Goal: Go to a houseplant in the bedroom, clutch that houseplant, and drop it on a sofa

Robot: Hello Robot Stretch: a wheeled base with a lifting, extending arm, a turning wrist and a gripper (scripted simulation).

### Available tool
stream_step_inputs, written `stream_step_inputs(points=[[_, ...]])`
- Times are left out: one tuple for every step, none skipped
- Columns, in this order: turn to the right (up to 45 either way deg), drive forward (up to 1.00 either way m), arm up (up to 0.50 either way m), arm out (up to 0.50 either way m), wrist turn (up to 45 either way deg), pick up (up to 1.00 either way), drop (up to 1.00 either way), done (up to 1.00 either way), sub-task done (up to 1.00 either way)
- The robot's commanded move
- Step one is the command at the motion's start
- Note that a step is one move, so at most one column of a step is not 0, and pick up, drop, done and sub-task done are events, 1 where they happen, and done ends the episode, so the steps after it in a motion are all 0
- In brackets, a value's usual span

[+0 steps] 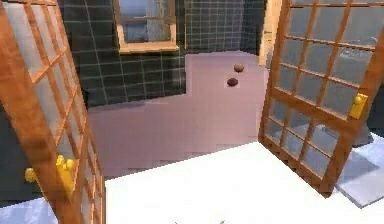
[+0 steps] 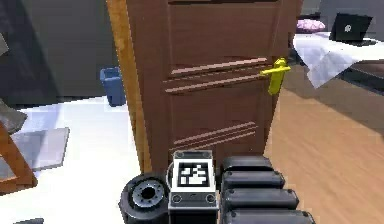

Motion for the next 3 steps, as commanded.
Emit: stream_step_inputs(points=[[3.0, 0.0, 0.0, 0.0, 0.0, 0.0, 0.0, 0.0, 0.0], [0.0, 1.0, 0.0, 0.0, 0.0, 0.0, 0.0, 0.0, 0.0], [0.0, 1.0, 0.0, 0.0, 0.0, 0.0, 0.0, 0.0, 0.0]])
